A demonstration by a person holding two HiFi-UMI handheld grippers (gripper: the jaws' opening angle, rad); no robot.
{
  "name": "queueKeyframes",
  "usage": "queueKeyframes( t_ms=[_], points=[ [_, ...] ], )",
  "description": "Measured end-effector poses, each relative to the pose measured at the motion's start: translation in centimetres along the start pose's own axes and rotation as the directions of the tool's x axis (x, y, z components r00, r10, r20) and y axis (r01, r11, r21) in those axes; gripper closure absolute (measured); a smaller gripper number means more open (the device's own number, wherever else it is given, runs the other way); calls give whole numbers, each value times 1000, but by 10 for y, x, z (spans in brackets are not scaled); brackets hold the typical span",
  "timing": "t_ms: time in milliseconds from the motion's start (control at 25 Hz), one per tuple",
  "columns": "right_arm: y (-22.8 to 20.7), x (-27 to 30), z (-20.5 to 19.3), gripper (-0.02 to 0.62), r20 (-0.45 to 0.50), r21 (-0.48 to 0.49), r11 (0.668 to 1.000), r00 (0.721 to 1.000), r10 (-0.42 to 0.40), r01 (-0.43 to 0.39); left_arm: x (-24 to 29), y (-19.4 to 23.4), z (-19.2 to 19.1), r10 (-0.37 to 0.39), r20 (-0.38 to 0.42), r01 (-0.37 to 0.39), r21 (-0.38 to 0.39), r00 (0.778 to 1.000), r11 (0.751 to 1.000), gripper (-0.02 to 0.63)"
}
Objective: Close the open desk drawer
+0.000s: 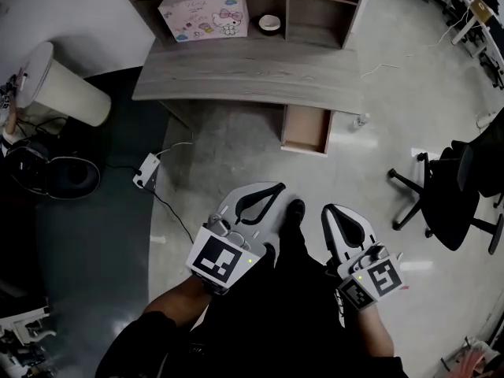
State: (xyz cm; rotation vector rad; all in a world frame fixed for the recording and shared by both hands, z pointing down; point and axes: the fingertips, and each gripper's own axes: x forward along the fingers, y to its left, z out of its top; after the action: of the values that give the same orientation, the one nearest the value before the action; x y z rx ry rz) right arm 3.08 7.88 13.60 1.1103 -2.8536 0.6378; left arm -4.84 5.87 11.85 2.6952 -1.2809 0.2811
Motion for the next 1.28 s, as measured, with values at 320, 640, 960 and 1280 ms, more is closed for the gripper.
queueKeyframes(
  t_ms=[320, 640, 960, 1280],
  points=[
    [-98, 62, 20, 583, -62, 5, 999, 997, 39, -39, 93, 64, 10, 62, -23, -63, -36, 998, 997, 600],
    [-152, 116, -6, 583, -110, 75, 996, 992, 65, -57, 159, 112, -46, 33, -105, -38, -46, 994, 998, 600],
    [-205, 168, -67, 583, -168, 154, 987, 983, 68, -42, 211, 147, -139, 24, -215, -46, -99, 976, 994, 600],
    [-221, 188, -122, 583, -224, 227, 973, 971, 89, -37, 242, 153, -205, -33, -267, 7, -99, 963, 995, 598]
  ],
)
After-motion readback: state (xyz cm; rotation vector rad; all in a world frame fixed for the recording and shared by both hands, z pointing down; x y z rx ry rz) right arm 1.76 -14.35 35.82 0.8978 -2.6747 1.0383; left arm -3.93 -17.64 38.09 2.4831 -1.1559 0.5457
